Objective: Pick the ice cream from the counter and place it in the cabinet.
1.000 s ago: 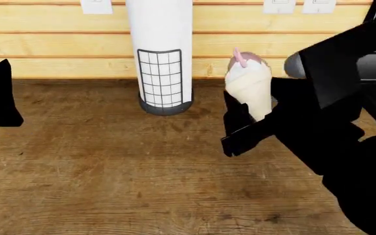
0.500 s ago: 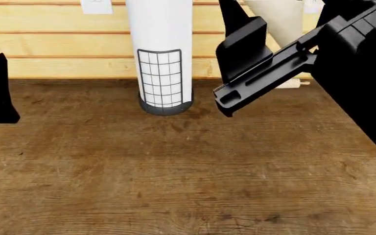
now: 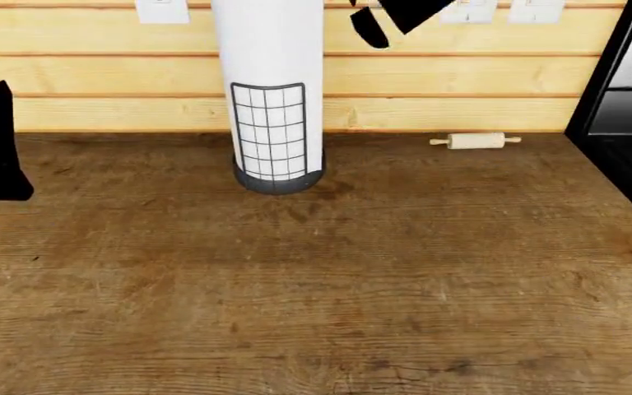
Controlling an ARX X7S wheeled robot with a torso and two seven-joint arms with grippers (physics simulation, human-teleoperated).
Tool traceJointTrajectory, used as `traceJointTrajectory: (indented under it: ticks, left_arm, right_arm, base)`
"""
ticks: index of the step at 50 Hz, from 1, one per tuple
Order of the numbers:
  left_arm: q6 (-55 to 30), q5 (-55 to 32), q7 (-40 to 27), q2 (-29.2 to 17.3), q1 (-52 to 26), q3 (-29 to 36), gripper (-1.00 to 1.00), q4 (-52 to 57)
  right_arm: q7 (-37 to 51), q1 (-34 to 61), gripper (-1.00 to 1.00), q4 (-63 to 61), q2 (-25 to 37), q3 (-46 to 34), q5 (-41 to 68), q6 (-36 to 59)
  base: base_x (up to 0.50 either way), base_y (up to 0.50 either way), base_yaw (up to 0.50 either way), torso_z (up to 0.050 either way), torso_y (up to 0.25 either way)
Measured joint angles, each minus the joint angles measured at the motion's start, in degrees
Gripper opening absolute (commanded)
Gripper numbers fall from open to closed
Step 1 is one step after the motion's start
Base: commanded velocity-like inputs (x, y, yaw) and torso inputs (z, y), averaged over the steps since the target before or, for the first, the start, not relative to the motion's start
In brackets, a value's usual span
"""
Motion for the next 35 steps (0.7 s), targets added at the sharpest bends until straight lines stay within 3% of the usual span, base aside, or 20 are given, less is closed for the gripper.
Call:
traceJointTrajectory:
  ticks: [35]
  left_arm:
    - [0.5, 0.8, 0.4, -0.1, -1.6, 2.5, 1.0, 0.5]
  right_arm:
    - [-26.6, 13.5, -1.0, 24.1, -4.9, -12.5, -30.7, -1.5]
  base:
    - [0.0, 0.0, 0.0, 0.0, 0.0]
